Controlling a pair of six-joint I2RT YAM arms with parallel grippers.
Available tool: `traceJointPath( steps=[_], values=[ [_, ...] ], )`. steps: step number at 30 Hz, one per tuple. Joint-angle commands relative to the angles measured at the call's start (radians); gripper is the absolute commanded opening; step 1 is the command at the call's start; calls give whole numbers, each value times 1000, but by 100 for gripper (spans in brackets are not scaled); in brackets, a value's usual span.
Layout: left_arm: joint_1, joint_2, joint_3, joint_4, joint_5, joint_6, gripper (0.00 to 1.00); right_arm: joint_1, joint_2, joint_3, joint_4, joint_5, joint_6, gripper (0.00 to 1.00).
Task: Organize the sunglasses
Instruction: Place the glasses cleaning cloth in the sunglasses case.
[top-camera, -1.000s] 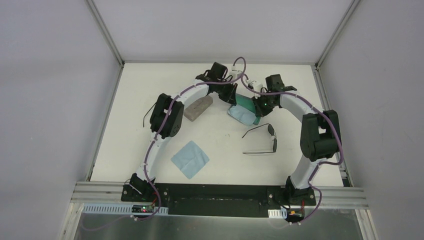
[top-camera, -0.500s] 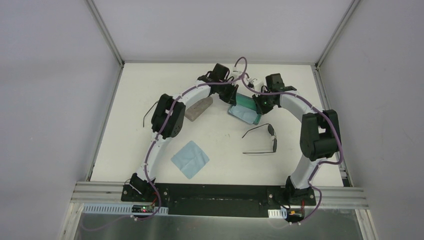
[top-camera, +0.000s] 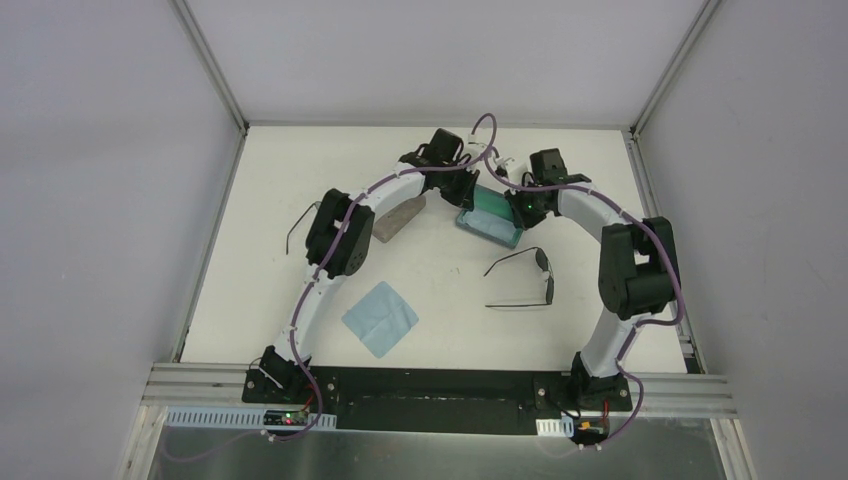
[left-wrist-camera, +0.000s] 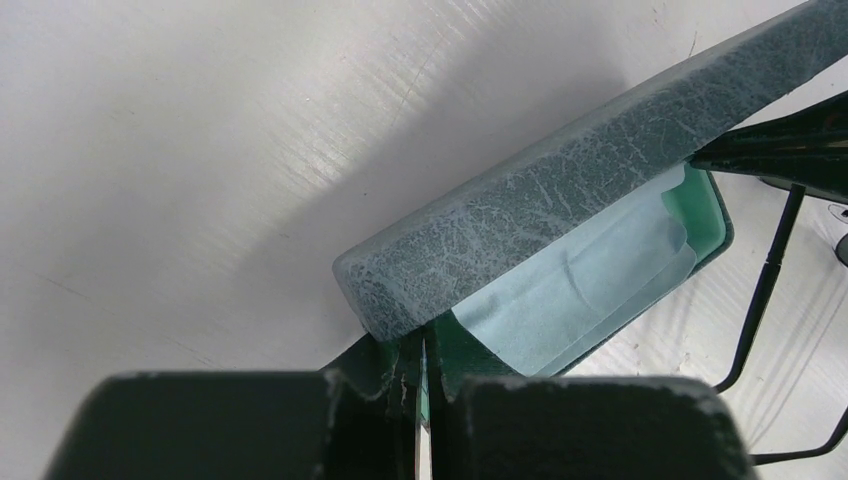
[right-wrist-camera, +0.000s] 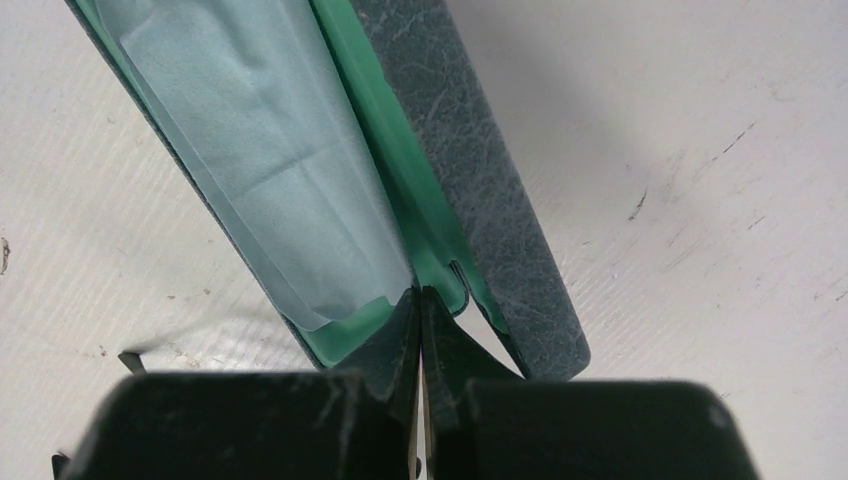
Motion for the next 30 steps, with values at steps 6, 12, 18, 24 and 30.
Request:
traceJointPath(
  steps=[6, 12, 18, 24, 30],
  values=[
    [-9, -4, 42, 56, -79, 16, 4, 7, 10, -17, -1, 69, 15, 5],
    [-10, -33, 41, 58, -78, -8, 17, 19, -19, 2, -16, 60, 43, 22],
    [-13, -71, 32, 57, -76, -32, 27, 38, -61, -11, -32, 32, 54, 25],
    [-18, -89, 0, 56, -79, -34, 34, 46, -73, -14, -32, 30, 55, 26],
    [-24, -111, -1, 55, -67, -51, 37, 62, -92, -7, -39, 14, 46, 26]
  ],
)
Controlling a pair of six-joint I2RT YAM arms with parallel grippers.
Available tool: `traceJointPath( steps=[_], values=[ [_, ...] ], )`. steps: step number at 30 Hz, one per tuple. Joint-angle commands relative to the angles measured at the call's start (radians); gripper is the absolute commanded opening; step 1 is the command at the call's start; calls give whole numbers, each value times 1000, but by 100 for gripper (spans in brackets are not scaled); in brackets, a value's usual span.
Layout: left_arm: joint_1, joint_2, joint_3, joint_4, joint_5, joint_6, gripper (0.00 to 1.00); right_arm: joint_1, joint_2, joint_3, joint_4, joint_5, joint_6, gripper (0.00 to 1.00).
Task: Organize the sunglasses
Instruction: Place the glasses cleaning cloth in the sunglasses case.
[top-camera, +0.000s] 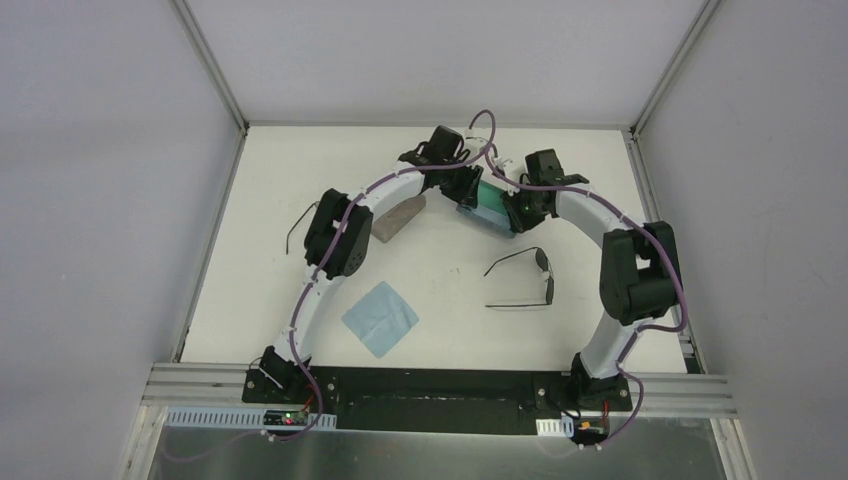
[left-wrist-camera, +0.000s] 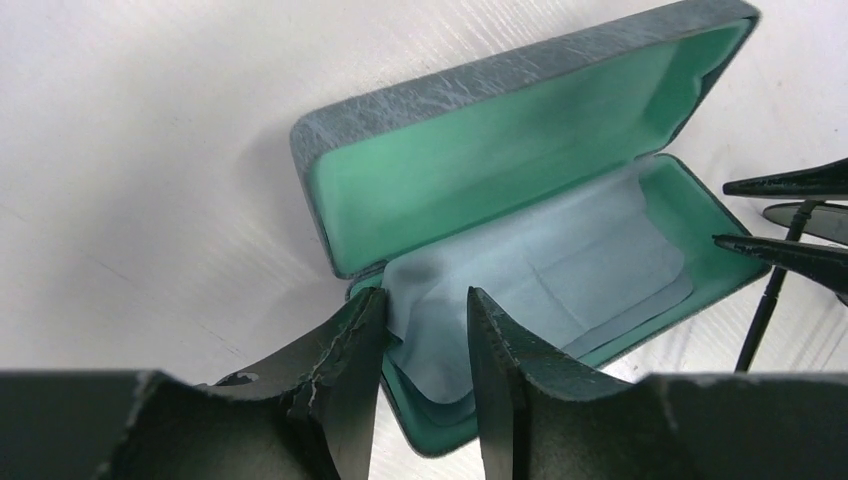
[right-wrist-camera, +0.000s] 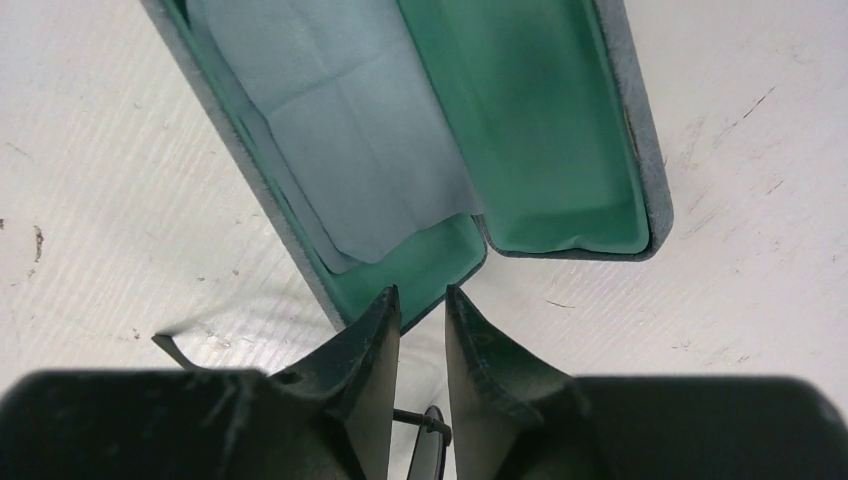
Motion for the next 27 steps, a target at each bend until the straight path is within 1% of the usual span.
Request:
traceJointPath(
  steps=[1, 7, 12, 17, 21, 27],
  values=[
    [-19, -101, 4, 29, -6, -11, 38, 27, -63, 0, -3, -28, -5, 26],
    [-20, -121, 2, 27, -11, -42, 40, 40, -64, -1, -6, -30, -20, 28],
    [-19, -141, -10, 21, -52, -72, 42, 40, -71, 6, -11, -35, -19, 28],
    [5, -188, -74, 13, -61, -112, 46, 41, -77, 33, -24, -82, -27, 30],
    [38, -219, -123, -4, -83, -113, 48, 41, -54, 69, -28, -107, -27, 32],
    [83, -274, -205, -26, -73, -69, 49, 40, -11, 156, -52, -197, -27, 33]
  ],
)
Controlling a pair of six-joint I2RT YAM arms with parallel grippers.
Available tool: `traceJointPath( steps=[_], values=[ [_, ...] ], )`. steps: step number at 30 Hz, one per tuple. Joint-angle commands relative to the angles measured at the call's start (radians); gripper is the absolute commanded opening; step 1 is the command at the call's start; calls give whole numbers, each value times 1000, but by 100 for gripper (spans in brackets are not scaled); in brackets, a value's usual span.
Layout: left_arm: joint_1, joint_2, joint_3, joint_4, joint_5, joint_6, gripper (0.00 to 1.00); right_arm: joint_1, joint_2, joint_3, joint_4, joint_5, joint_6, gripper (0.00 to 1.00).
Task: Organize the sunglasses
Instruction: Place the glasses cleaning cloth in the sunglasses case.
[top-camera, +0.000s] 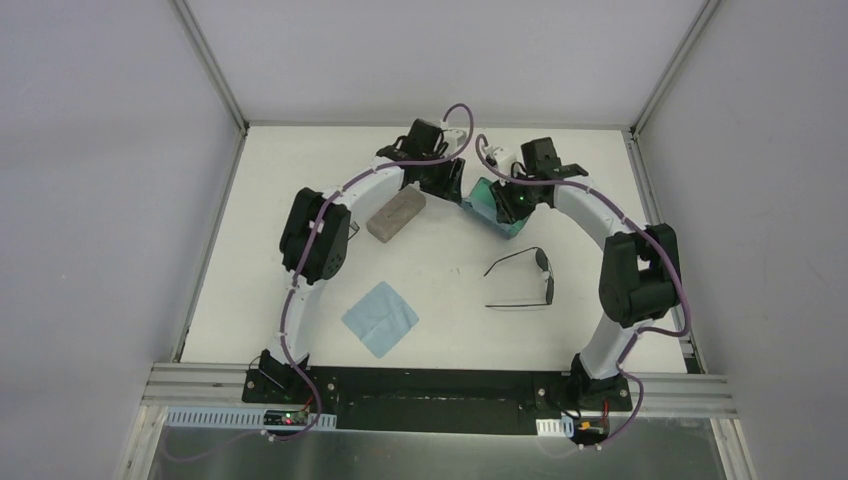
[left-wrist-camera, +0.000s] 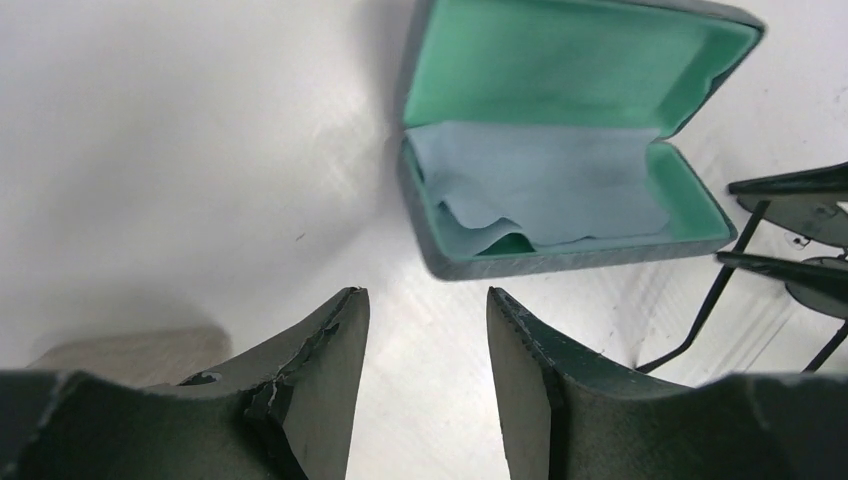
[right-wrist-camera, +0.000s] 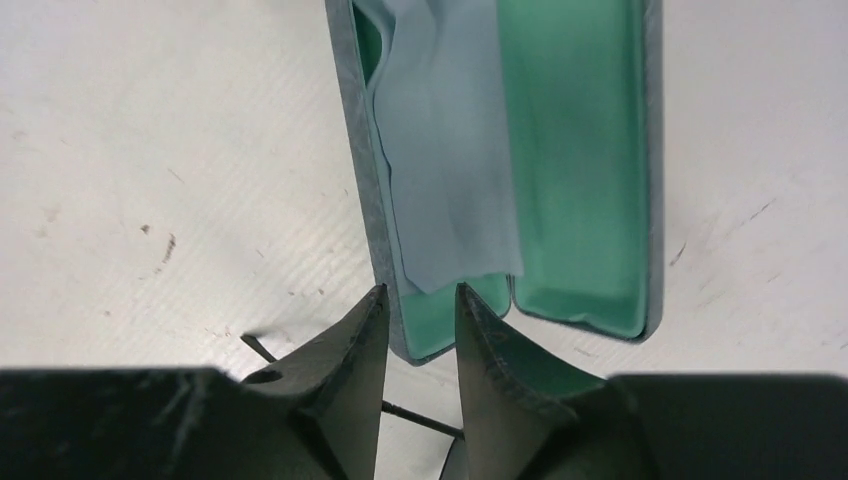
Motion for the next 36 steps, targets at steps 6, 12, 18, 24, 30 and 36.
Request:
traceJointPath(
  steps=[6, 12, 18, 24, 30, 36],
  values=[
    [98, -173, -108, -60, 21, 80, 49, -16, -18, 164, -88, -285, -64, 35],
    [220, -299, -136, -102, 126, 65, 50, -30, -58, 180, -108, -355, -139, 41],
    [331, -496, -213, -150, 108, 115, 53, -27, 170, 360, -278, -333, -199, 33],
    [388, -648, -324, -187, 159, 141, 56, -21, 241, 395, -272, -306, -223, 33],
    [403, -705, -382, -199, 174, 145, 57, -13, 248, 370, -275, -312, -226, 33],
    [421, -714, -393, -196, 185, 142, 56, -1, 243, 335, -269, -309, -230, 26]
  ],
)
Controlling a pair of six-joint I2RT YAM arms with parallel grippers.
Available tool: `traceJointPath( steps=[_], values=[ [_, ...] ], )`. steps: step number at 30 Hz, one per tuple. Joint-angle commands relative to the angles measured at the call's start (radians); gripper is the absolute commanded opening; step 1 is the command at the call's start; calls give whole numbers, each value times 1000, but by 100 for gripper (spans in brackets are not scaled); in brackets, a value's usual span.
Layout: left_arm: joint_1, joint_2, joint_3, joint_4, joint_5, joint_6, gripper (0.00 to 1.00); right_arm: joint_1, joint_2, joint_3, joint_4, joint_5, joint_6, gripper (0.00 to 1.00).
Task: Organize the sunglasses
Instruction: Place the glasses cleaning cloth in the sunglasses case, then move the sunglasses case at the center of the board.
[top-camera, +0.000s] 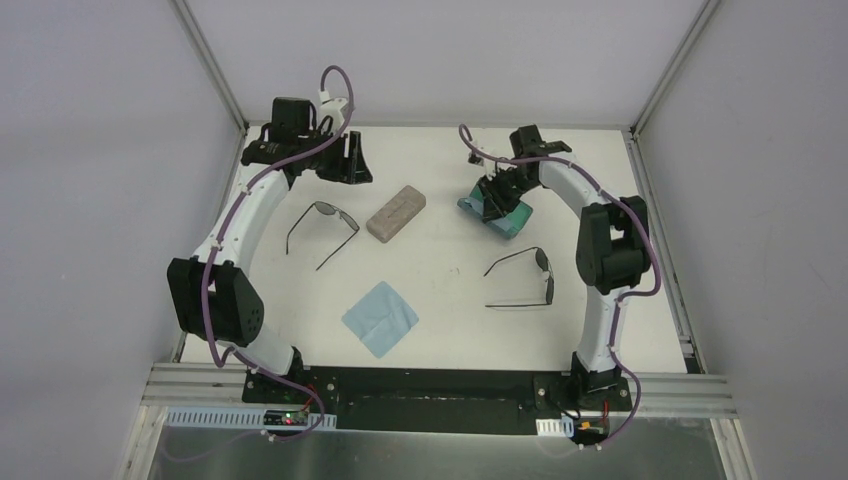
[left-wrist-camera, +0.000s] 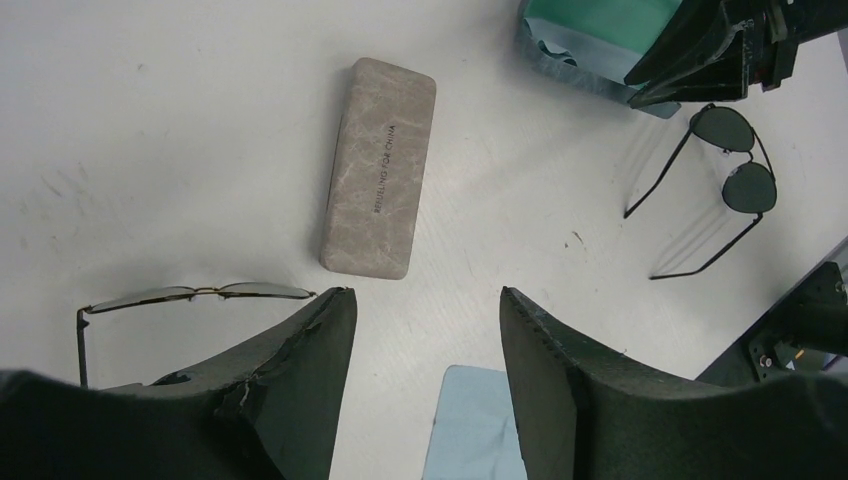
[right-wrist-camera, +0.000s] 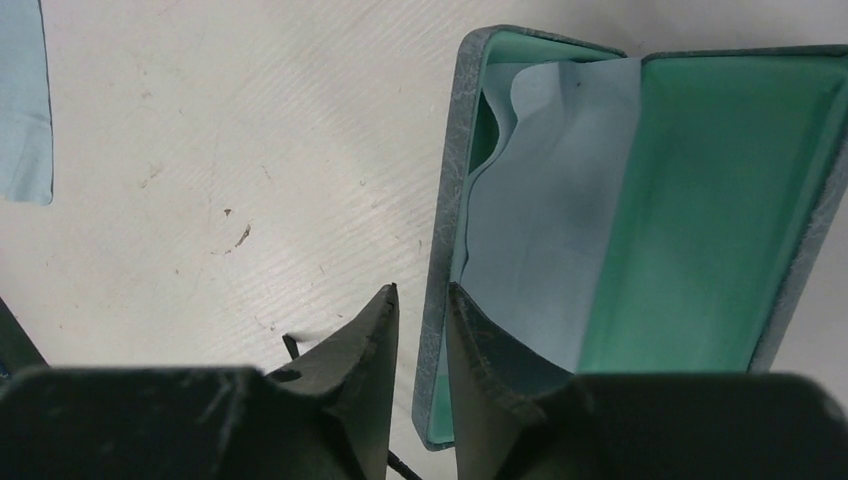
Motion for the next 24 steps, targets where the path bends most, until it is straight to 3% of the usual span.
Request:
traceJointPath(
  steps=[1, 8, 16, 24],
  values=[
    [17, -33, -5, 20, 36, 13, 56, 16, -31, -13, 4, -13, -29, 24],
    [29, -38, -27, 31, 45, 5, 56, 42, -52, -40, 11, 7, -42, 14],
    [35, -34, -37, 43, 50, -4, 56, 103, -83, -109, 88, 142, -37, 14],
    [43, -41, -40, 42, 64, -3, 55, 114, -146, -43, 59, 126, -20, 13]
  ],
)
